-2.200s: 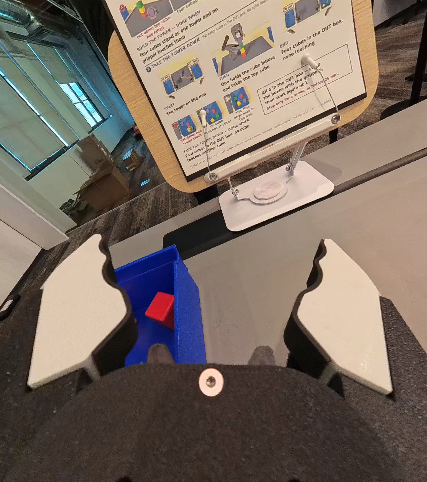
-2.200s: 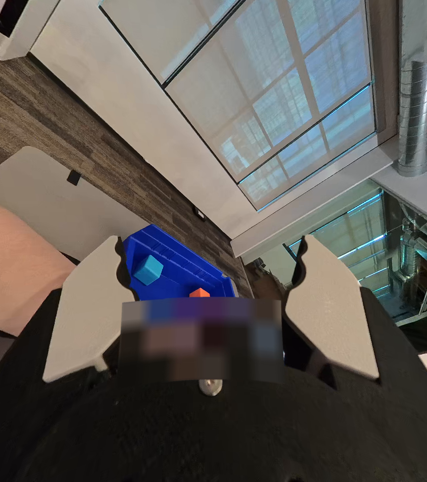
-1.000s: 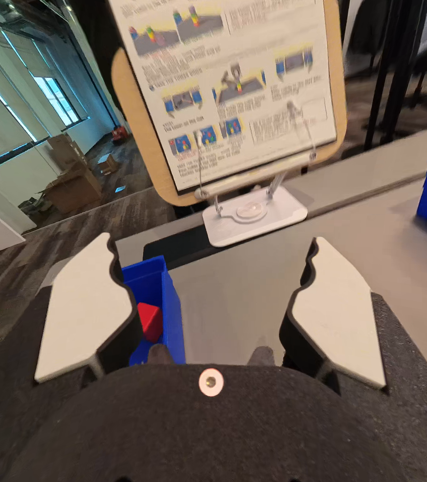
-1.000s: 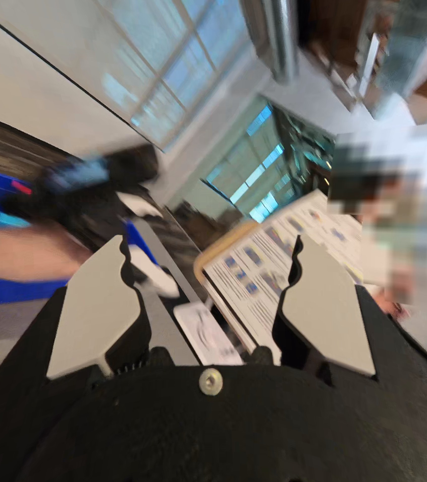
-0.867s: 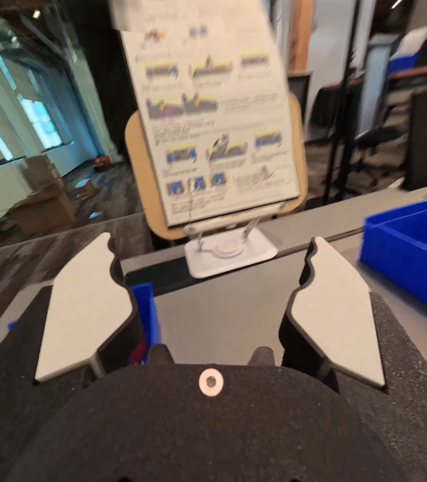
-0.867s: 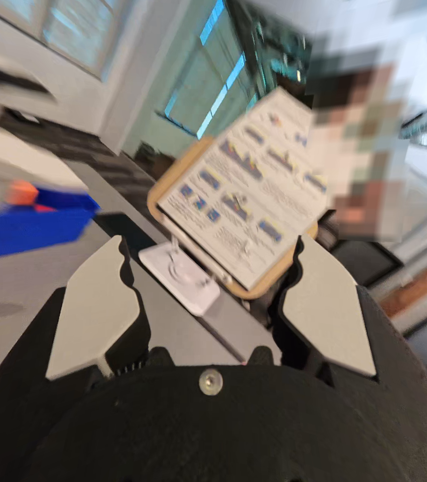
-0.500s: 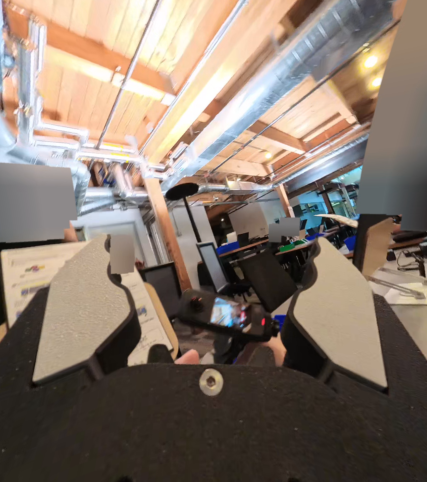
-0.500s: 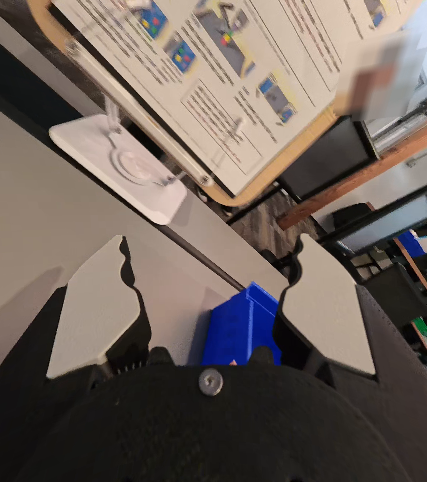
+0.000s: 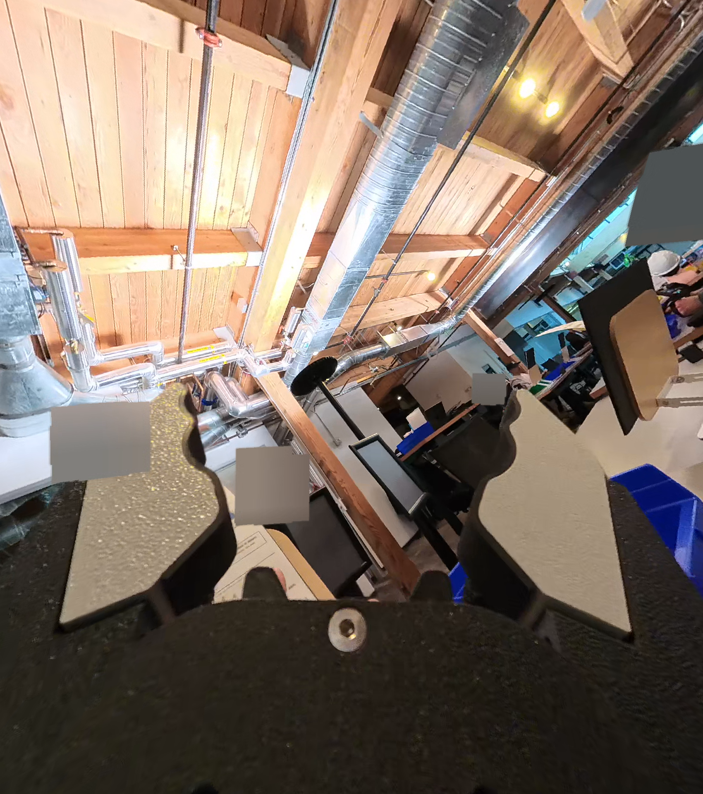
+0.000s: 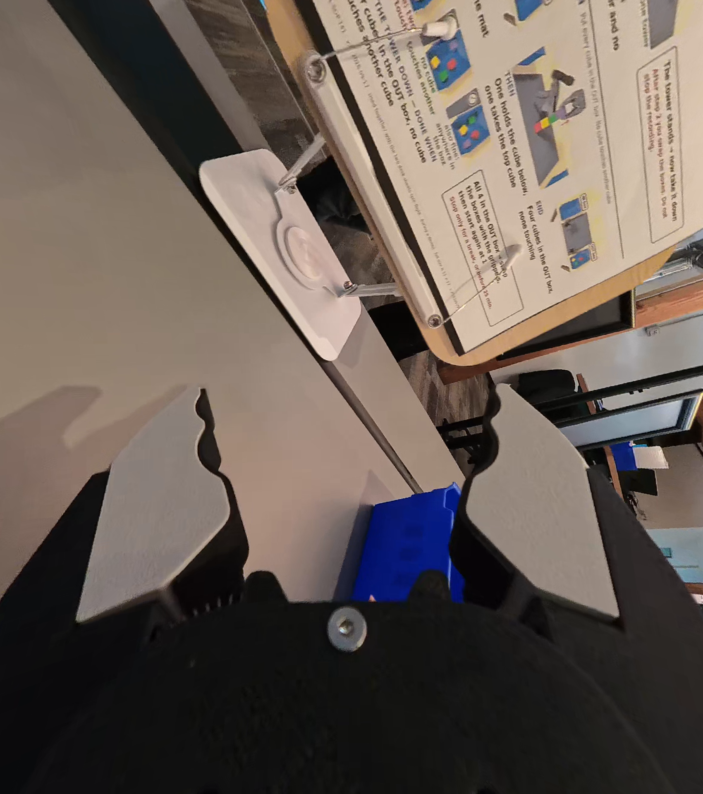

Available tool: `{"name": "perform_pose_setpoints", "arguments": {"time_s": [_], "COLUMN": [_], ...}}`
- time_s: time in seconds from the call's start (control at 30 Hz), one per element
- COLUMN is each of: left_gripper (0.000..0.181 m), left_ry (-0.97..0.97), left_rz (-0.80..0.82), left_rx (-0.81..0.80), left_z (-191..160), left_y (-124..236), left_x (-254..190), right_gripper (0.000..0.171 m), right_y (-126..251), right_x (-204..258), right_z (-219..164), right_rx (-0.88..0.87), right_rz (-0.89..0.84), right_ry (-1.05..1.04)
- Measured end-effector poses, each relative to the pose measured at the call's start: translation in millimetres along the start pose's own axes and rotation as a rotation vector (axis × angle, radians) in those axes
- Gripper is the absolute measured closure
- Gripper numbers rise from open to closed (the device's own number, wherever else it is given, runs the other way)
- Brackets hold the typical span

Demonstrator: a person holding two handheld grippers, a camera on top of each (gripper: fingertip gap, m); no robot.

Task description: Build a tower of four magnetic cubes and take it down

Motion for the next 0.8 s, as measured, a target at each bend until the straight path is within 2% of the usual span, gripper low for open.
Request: {"name": "perform_pose_setpoints", "arguments": {"time_s": [0.3, 0.8], "left_gripper": [0.051, 0.051], "left_ry": [0.006, 0.007], "left_rz": [0.007, -0.015], "left_rx": [0.056, 0.125], "left_z": [-5, -15], "left_y": [-3, -8], "left_x": [3, -1], "right_gripper": [0.052, 0.052], "right_y": [13, 18], "right_x": [15, 14], "right_z": [11, 12], "right_rx": [0.001, -0.005], "right_rz": [0.004, 0.024], "right_ry": [0.047, 0.046]}}
Point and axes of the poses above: each gripper's, where its closed fingertips meet, y back along the fingers, z out of its top, x = y × z across the jaws, the point moved 10 cm from there along y, back along the fingers, and after that the axes turned 2 degrees about -y, right-handed, at the moved point
